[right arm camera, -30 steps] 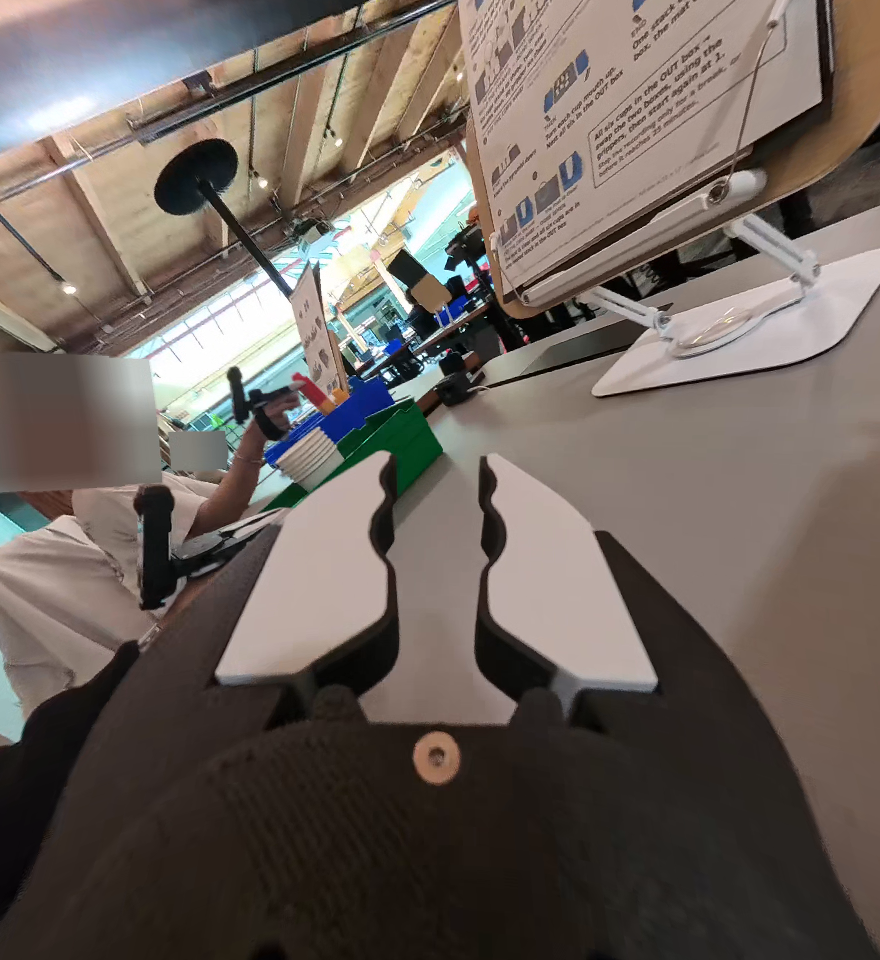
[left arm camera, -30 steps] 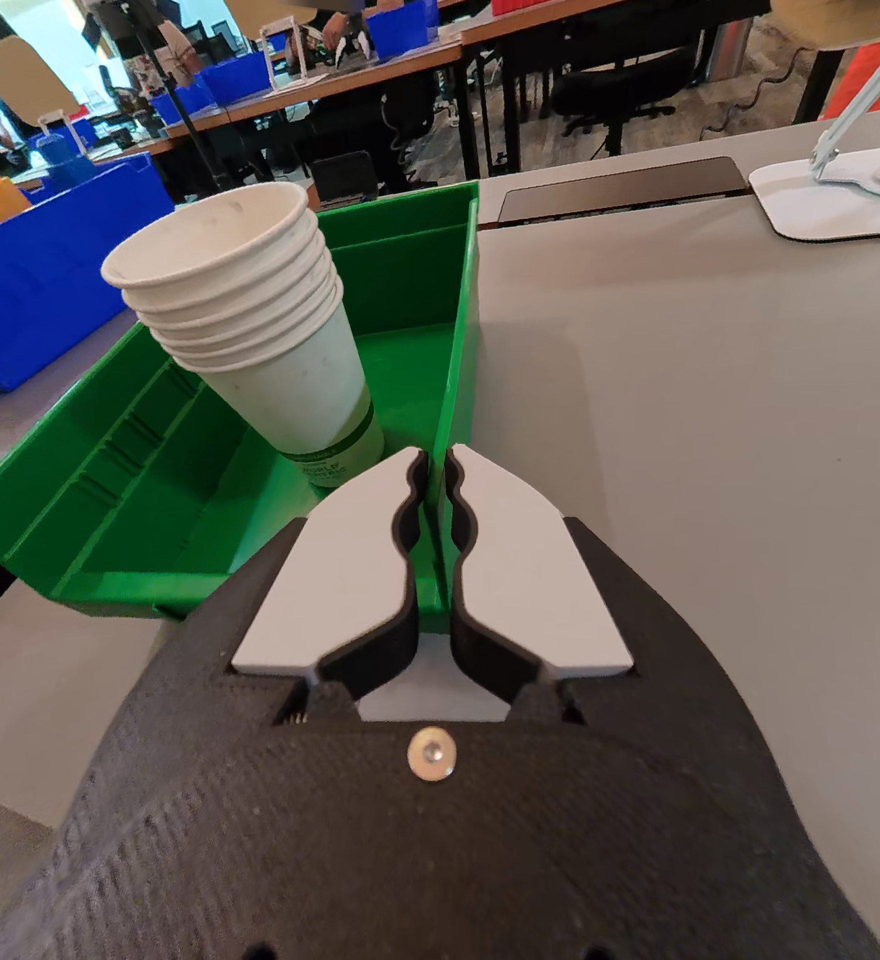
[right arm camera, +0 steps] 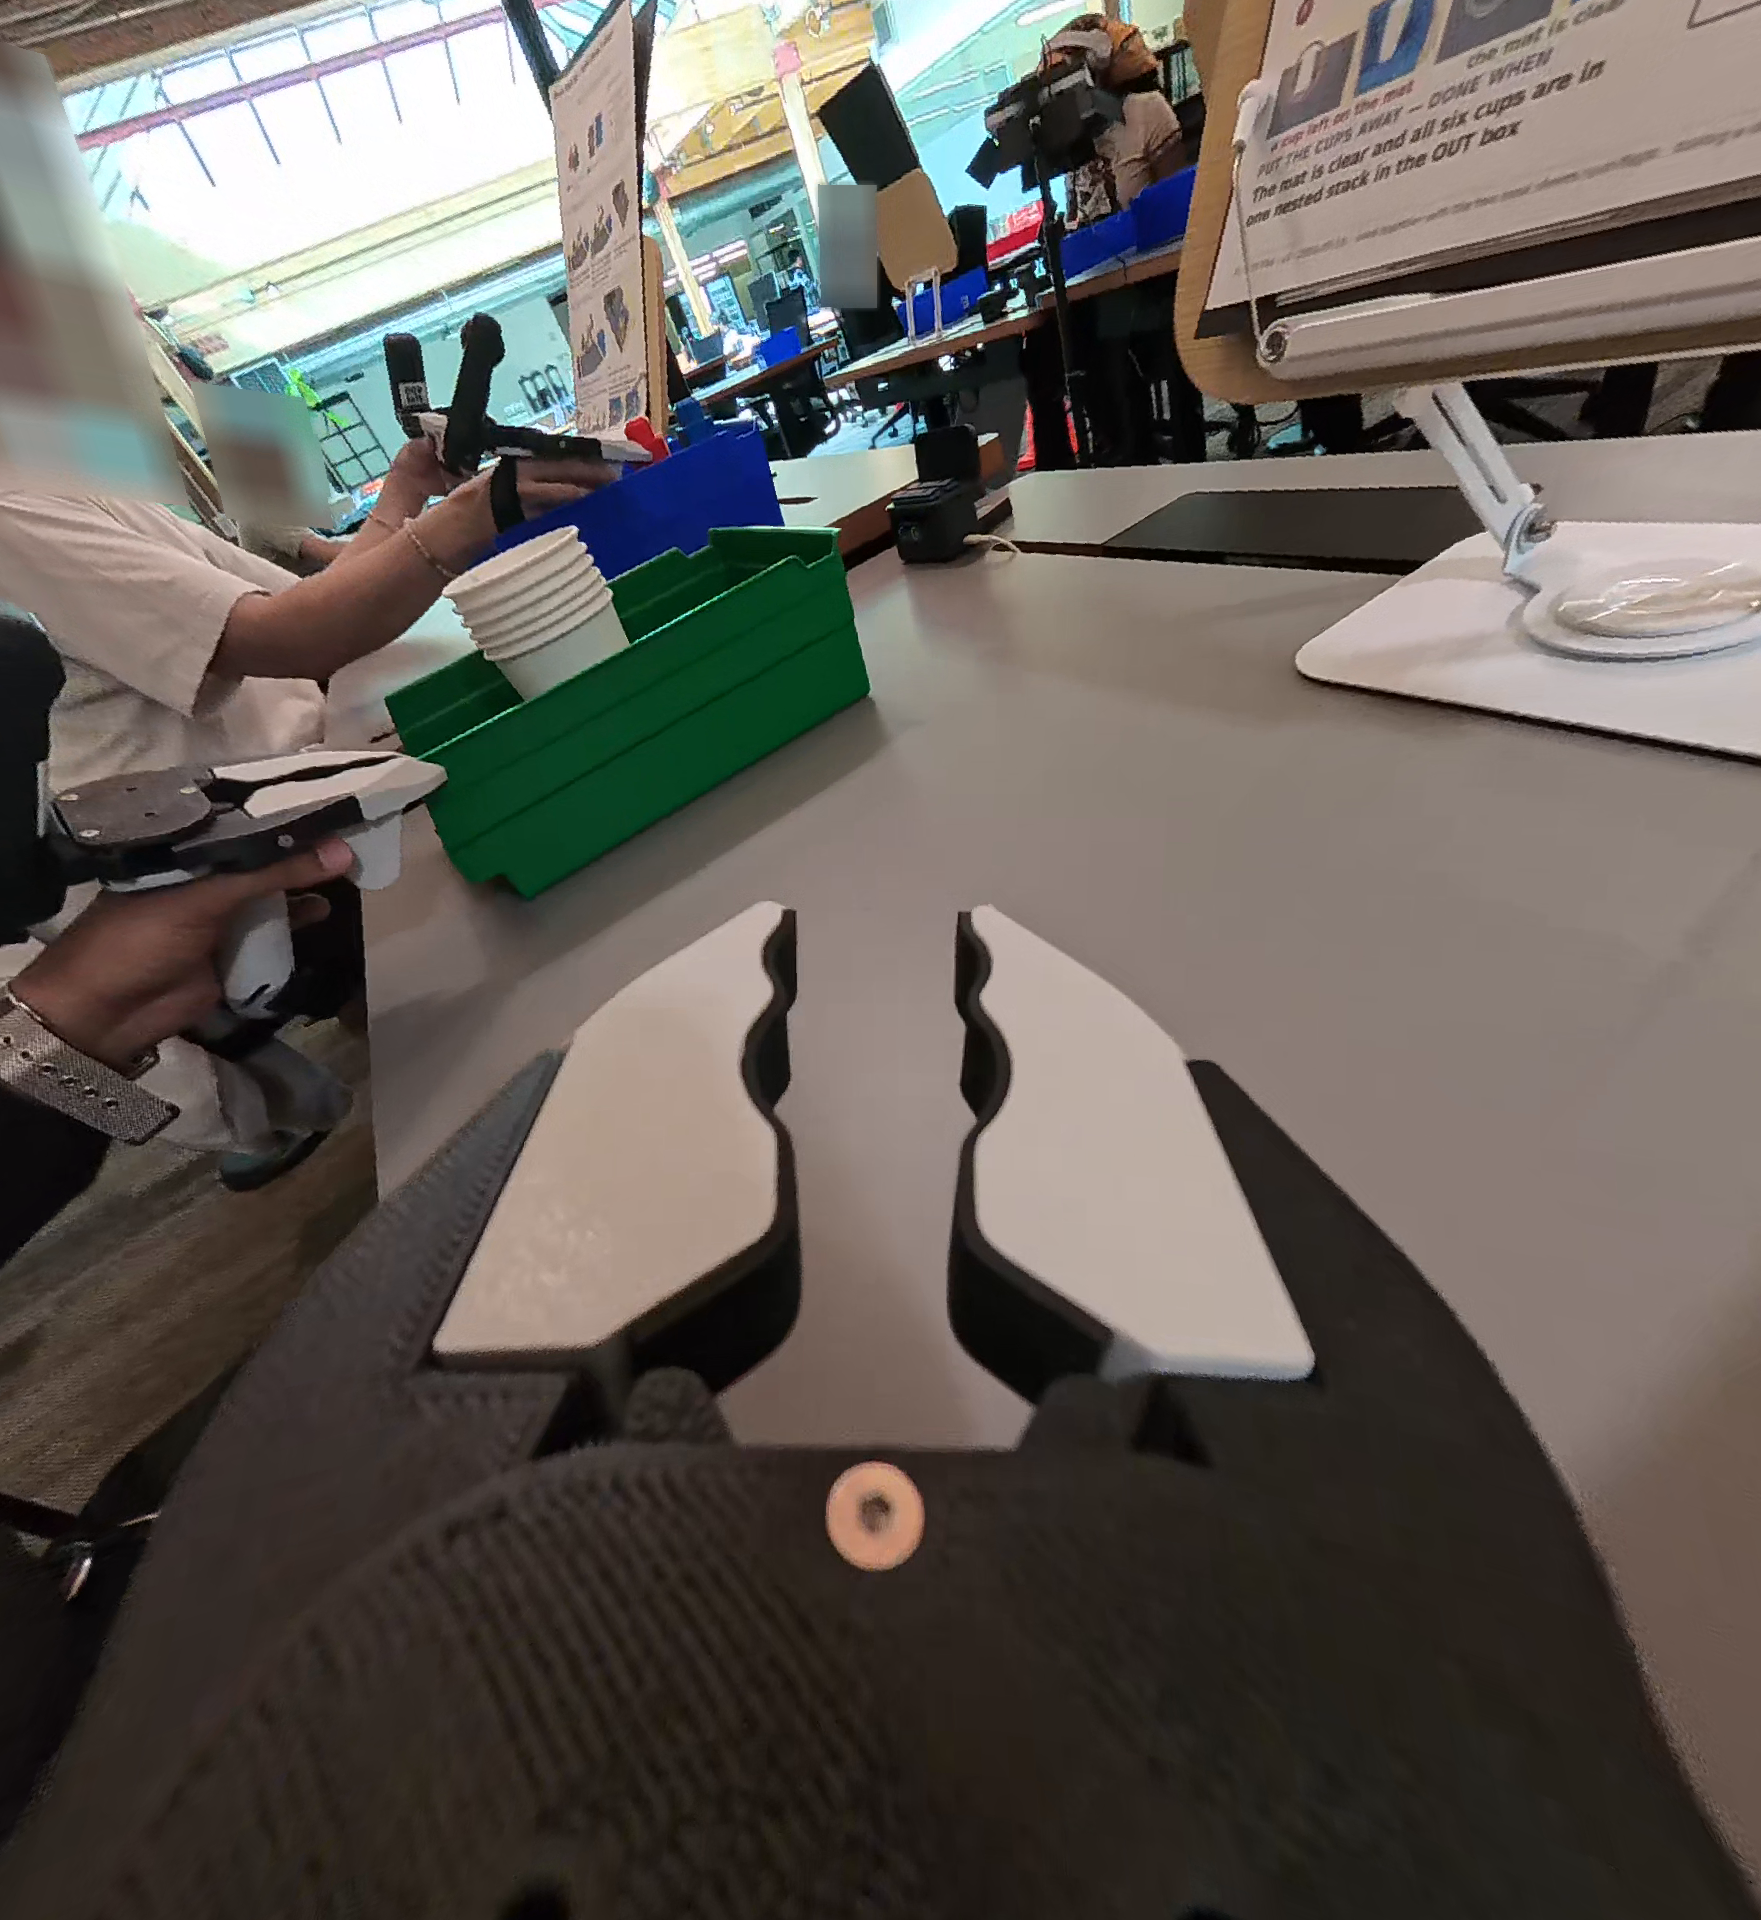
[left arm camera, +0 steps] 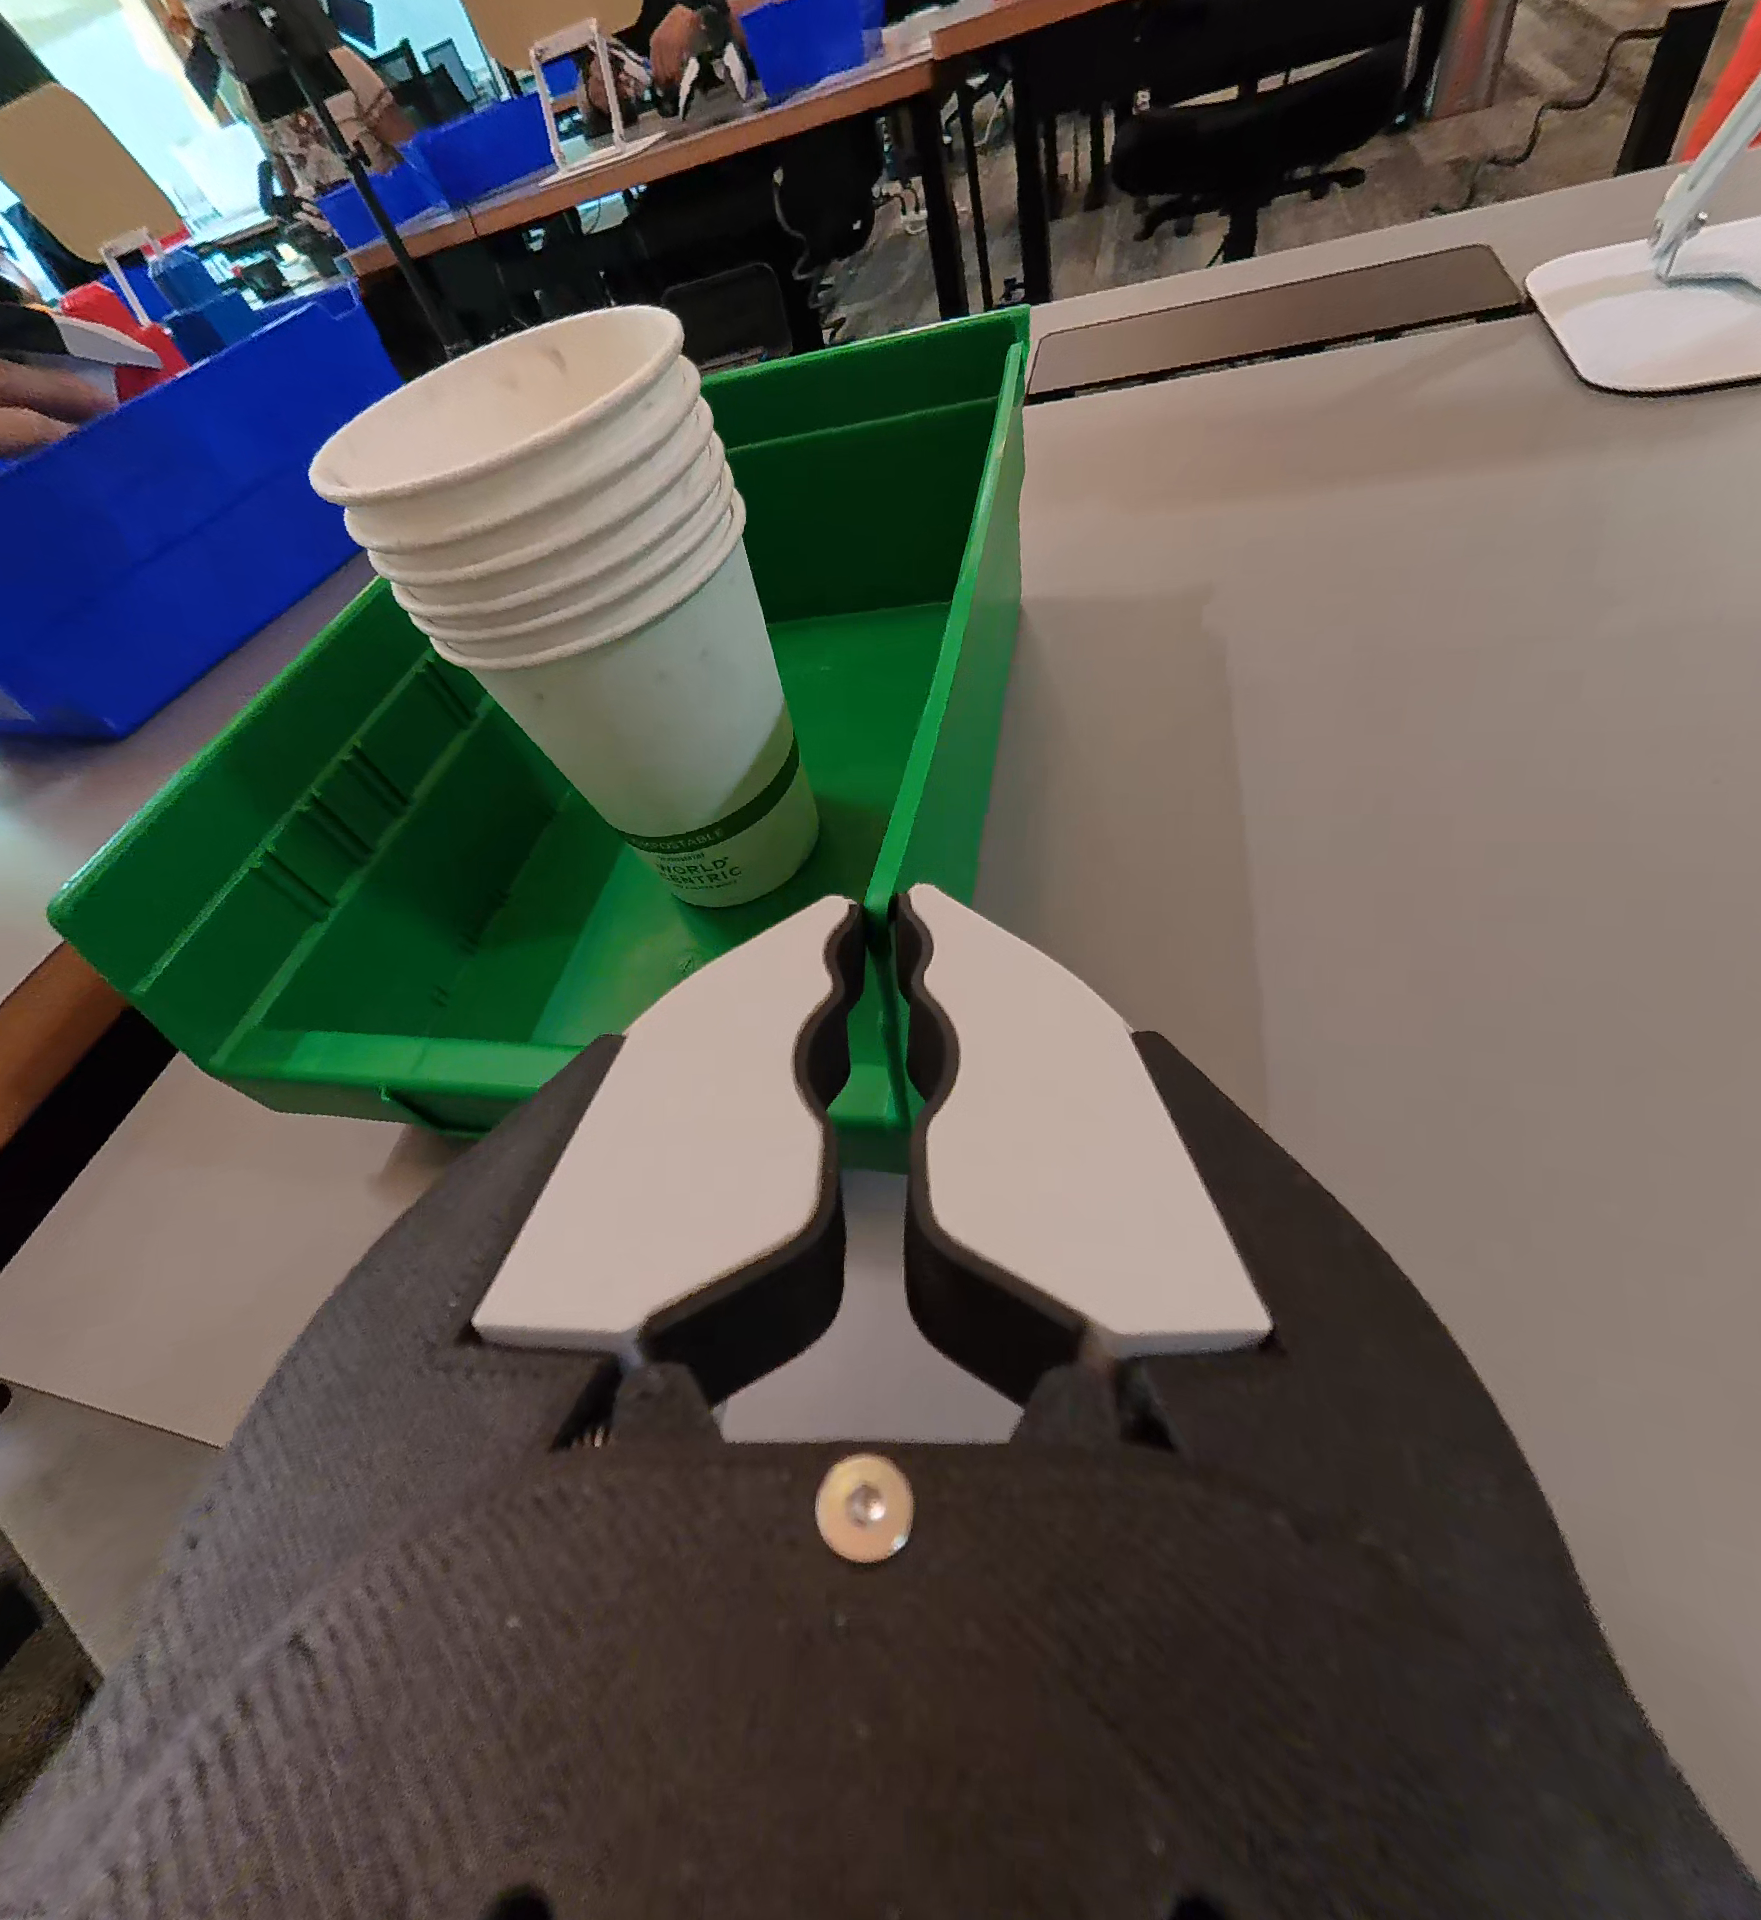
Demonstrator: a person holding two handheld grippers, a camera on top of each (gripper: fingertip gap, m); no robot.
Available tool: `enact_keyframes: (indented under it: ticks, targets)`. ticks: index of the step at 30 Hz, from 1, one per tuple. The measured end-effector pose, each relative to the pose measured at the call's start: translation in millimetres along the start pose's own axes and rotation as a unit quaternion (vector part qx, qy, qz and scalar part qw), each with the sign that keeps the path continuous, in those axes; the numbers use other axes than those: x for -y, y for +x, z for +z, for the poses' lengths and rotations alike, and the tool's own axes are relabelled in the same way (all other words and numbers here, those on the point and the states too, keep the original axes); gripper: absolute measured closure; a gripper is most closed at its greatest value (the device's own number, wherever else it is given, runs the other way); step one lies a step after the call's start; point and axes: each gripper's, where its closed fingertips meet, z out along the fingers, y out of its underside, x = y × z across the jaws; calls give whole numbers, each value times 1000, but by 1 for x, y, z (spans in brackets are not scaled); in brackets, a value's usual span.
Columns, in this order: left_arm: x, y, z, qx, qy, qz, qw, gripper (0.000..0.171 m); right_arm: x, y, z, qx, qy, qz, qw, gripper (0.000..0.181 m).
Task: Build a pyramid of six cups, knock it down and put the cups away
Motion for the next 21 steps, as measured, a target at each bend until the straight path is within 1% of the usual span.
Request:
enact_keyframes:
  ticks: [4, 7, 11, 13, 16, 18, 21]
  targets:
    - [6, 1, -6, 11, 12, 19, 1000, 166, 0, -1, 0, -9, -5, -26, 1000, 148]
    - [20, 10, -20, 17, 46, 39, 998, 165, -1, -2, 0, -30, -12, -71, 997, 146]
    - [42, 34, -39, 19, 100, 76, 992, 166, 0, -5, -2, -53, -13, -113, 992, 146]
    - [49, 54, -41, 1, 120, 99, 988, 167, 2, -5, -4, -63, -6, -123, 990, 145]
    - [48, 83, -38, -40, 121, 118, 985, 167, 3, -2, -11, -81, -1, -133, 988, 145]
    - [49, 99, -34, -77, 122, 109, 984, 167, 4, 2, -19, -96, 3, -137, 986, 147]
    - [55, 113, -29, -117, 129, 73, 982, 163, 11, 9, -36, -129, 21, -143, 981, 148]
